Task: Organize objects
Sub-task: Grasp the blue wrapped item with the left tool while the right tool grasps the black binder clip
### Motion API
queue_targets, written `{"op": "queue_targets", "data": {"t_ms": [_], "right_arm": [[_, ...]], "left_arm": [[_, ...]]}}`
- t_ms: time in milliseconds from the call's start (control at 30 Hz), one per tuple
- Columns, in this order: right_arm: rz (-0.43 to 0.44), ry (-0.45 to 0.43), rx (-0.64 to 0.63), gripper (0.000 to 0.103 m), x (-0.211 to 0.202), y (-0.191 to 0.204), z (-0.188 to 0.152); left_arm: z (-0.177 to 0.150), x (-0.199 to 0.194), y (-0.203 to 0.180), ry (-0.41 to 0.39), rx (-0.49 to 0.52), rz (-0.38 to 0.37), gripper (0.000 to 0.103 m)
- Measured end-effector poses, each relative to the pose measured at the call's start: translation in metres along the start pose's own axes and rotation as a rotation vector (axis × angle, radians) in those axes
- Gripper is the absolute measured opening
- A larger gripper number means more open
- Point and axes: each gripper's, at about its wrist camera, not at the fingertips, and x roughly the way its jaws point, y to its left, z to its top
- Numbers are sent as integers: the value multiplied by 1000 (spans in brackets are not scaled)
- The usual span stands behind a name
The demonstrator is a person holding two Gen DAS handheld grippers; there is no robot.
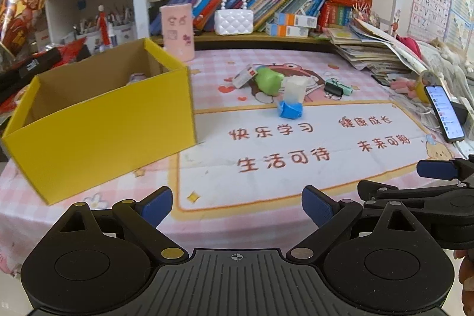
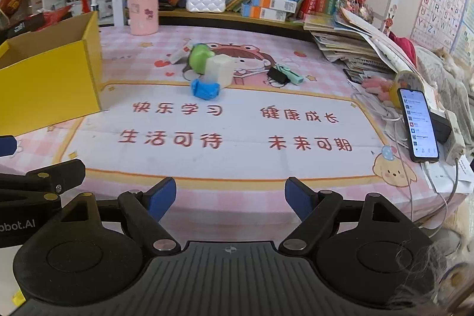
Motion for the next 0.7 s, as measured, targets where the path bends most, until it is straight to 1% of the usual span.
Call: {"op": "queue_targets", "data": {"t_ms": [233,400,633,700], "right_arm": [[-10,36,26,79,28,-29,17],[-15,53,54,79,51,-50,32],[-14,53,68,79,86,-79,58],[-8,51,85,79,95,-86,67]], "left_arm": [[19,32,-22,22,4,-21,96],[38,56,-40,14,27,-31,96],[68,91,-60,-11,43,-2,94],[76,103,-64,-11,40,10,91]]}}
